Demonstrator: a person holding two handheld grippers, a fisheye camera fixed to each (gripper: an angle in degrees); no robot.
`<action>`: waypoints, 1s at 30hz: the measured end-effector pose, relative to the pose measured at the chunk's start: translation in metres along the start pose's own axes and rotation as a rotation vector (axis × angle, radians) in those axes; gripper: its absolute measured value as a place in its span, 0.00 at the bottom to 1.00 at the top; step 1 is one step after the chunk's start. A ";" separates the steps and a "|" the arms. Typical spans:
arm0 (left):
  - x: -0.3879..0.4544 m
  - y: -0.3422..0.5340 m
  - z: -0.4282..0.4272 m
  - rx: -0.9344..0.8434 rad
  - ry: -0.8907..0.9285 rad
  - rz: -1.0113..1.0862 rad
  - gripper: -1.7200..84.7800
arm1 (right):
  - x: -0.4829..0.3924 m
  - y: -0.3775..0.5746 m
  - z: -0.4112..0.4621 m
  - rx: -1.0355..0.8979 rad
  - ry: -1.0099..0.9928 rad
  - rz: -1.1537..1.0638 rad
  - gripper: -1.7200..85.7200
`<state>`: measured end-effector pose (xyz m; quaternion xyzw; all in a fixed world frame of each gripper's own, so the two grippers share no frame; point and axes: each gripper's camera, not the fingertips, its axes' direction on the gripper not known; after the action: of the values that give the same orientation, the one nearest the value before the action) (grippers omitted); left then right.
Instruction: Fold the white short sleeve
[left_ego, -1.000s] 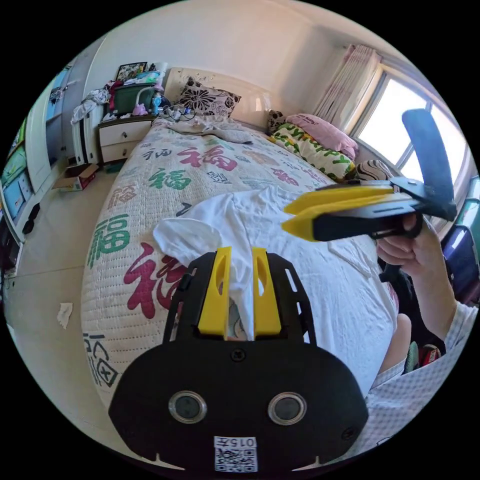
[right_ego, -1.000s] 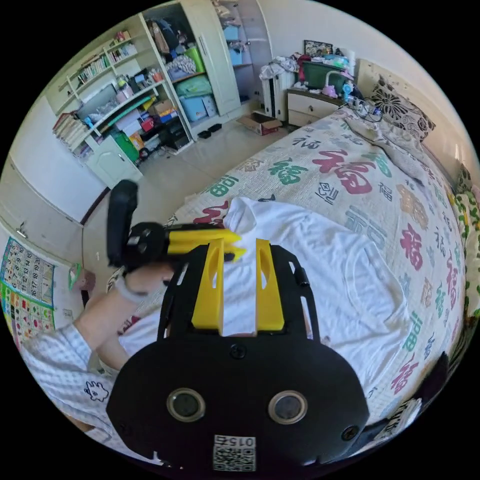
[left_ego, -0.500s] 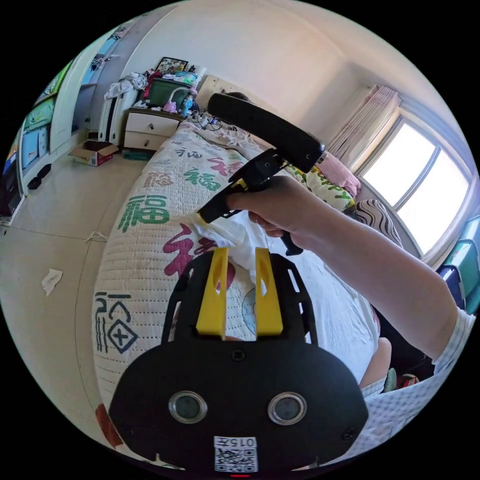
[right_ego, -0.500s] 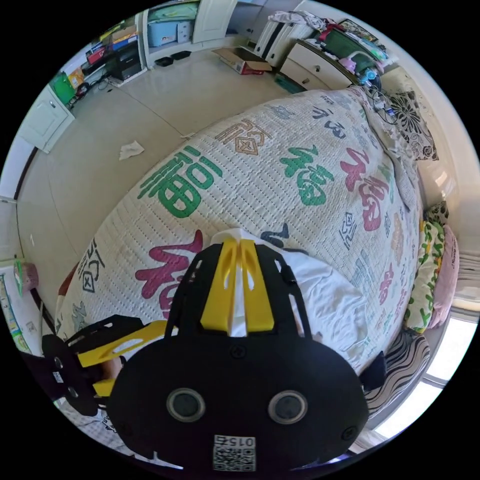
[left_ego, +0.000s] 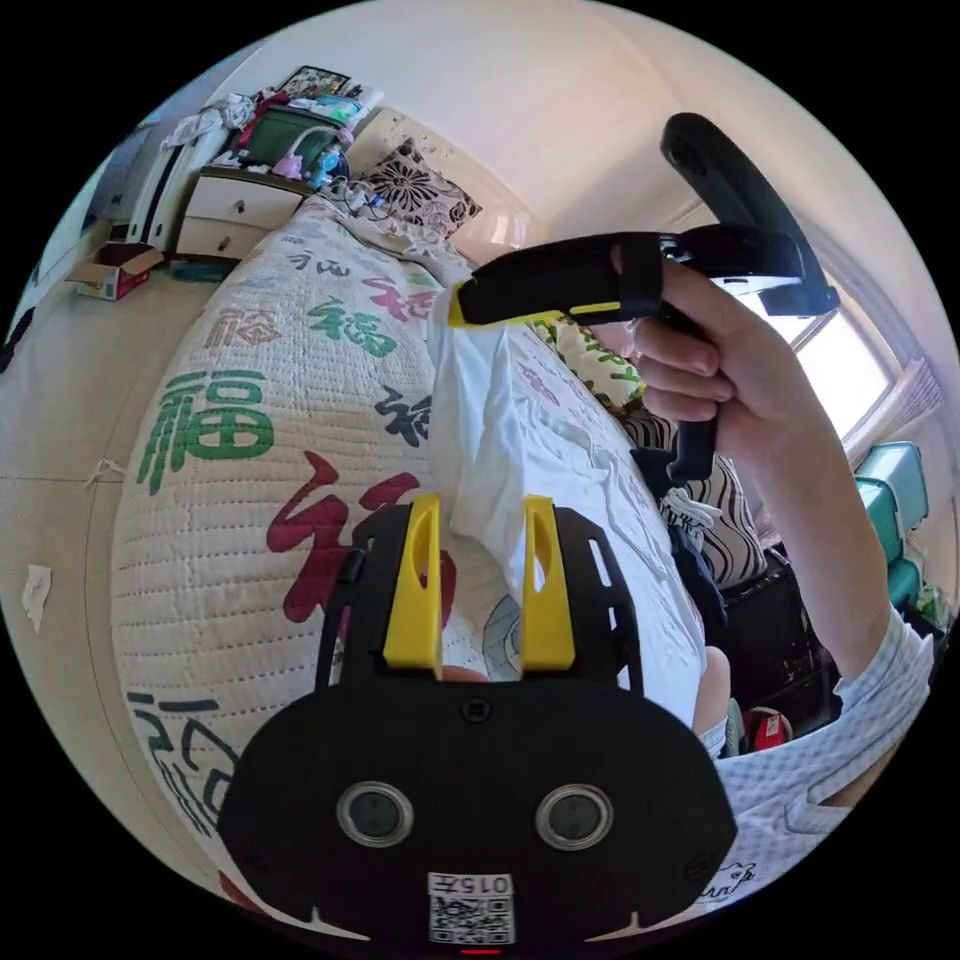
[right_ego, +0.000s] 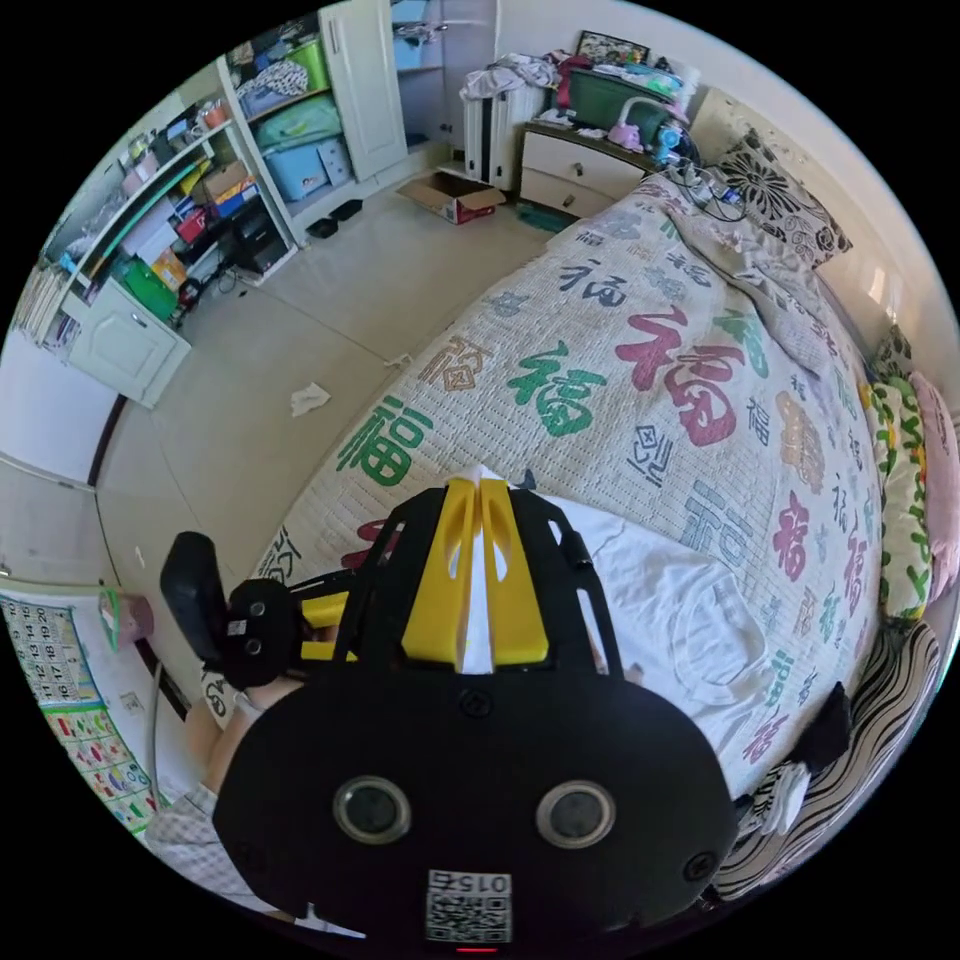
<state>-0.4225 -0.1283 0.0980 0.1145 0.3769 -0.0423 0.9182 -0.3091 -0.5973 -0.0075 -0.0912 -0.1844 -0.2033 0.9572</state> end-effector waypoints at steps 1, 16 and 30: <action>0.007 0.002 -0.006 0.064 0.025 0.041 0.08 | 0.012 0.004 -0.008 0.020 -0.023 0.016 0.01; 0.160 0.026 0.018 -0.155 -0.313 0.309 0.11 | 0.230 0.204 0.021 0.001 -0.207 0.316 0.06; 0.216 0.023 0.087 -0.260 -0.459 0.375 0.03 | 0.262 0.200 0.047 0.016 -0.219 0.237 0.02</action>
<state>-0.2054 -0.1248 0.0105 0.0511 0.1347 0.1512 0.9779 -0.0171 -0.4989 0.1183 -0.1264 -0.2771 -0.0762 0.9494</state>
